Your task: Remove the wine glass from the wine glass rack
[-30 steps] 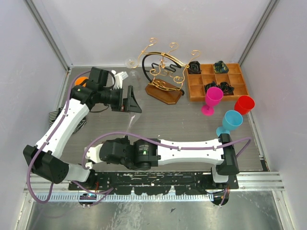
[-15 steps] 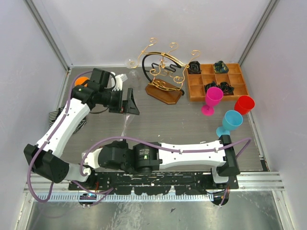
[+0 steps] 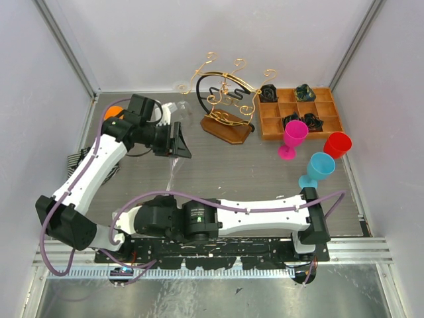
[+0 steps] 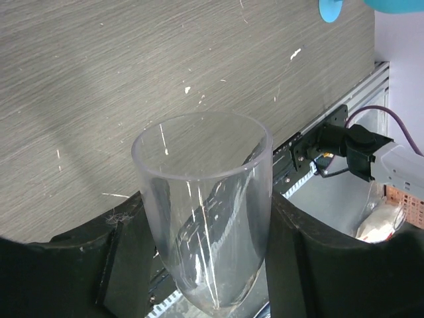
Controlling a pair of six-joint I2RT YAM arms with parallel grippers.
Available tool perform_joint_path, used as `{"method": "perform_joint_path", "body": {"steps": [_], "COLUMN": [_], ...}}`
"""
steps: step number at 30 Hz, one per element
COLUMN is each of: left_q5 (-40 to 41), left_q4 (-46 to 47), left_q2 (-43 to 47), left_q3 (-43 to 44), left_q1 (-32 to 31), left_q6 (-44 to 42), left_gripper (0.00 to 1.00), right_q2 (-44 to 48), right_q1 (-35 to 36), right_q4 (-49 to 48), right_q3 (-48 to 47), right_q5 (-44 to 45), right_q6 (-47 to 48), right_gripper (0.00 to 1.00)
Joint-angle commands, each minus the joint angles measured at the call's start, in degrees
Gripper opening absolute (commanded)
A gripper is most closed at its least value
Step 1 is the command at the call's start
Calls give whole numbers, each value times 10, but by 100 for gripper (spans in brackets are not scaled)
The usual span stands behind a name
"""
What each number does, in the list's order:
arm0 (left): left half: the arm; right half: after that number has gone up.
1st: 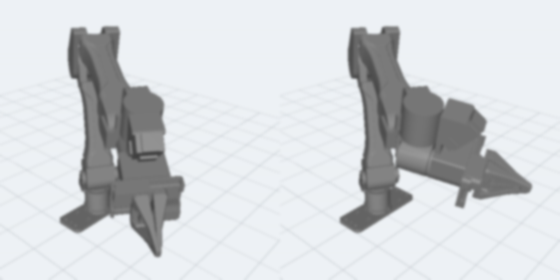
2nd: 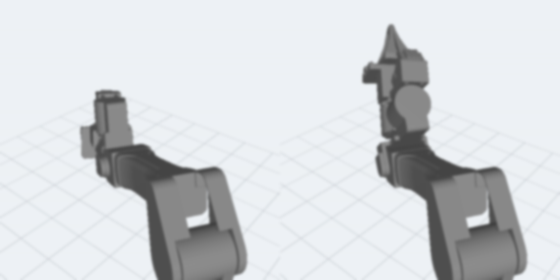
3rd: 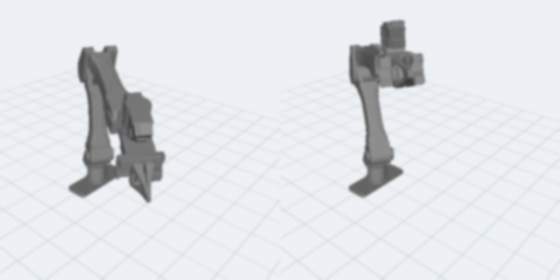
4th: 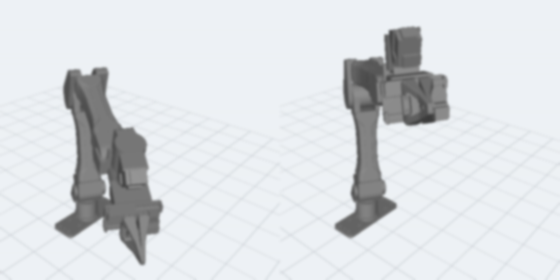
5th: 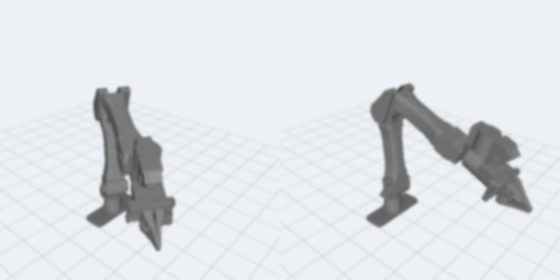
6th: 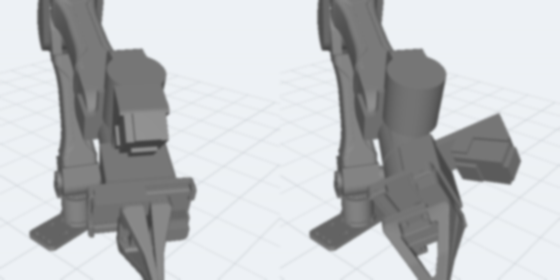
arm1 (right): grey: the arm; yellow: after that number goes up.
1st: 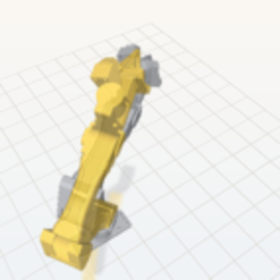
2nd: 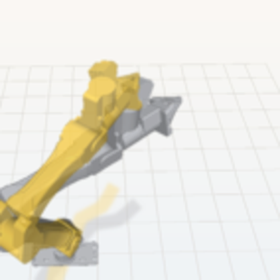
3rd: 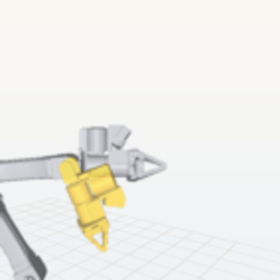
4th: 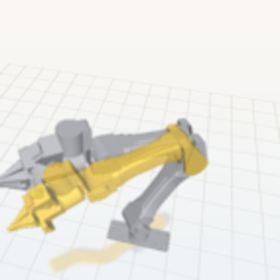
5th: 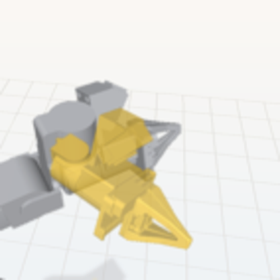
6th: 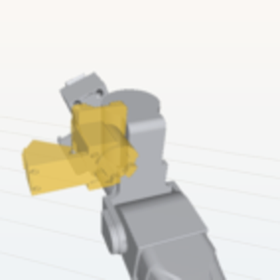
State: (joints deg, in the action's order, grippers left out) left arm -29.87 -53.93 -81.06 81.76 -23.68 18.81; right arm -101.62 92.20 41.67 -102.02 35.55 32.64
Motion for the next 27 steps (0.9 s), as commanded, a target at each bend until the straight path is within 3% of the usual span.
{"method": "perform_joint_path", "body": {"steps": [1, 2, 4, 6, 7, 12, 16, 20, 27], "left_q5": [35, 53, 89, 132, 149, 223, 301, 386, 506], "left_q4": [33, 45, 88, 137, 166, 317, 506, 687, 890], "left_q2": [11, 15, 27, 41, 46, 71, 123, 145, 106], "left_q3": [5, -1, -18, -49, -59, -149, -281, -389, -456], "left_q1": [0, 0, 0, 0, 0, 0, 0, -3, -19], "left_q6": [1, 2, -1, -7, -10, -21, -33, -44, -95], "left_gripper": [50, 48, 48, 49, 49, 42, 39, 39, 29], "right_q2": [9, 12, 28, 55, 71, 168, 247, 333, 402], "right_q1": [5, 5, 5, 5, 5, 3, -15, -55, -113], "right_q4": [-17, -15, -11, -12, -13, -25, -28, -31, -31], "right_q3": [-22, -19, -11, 4, 13, 77, 126, 161, 196], "right_q5": [60, 66, 76, 82, 86, 175, 247, 253, 262], "right_q6": [-32, -48, -83, -119, -134, -193, -257, -338, -376], "right_gripper": [18, 33, 54, 68, 71, 77, 77, 75, 74]}}
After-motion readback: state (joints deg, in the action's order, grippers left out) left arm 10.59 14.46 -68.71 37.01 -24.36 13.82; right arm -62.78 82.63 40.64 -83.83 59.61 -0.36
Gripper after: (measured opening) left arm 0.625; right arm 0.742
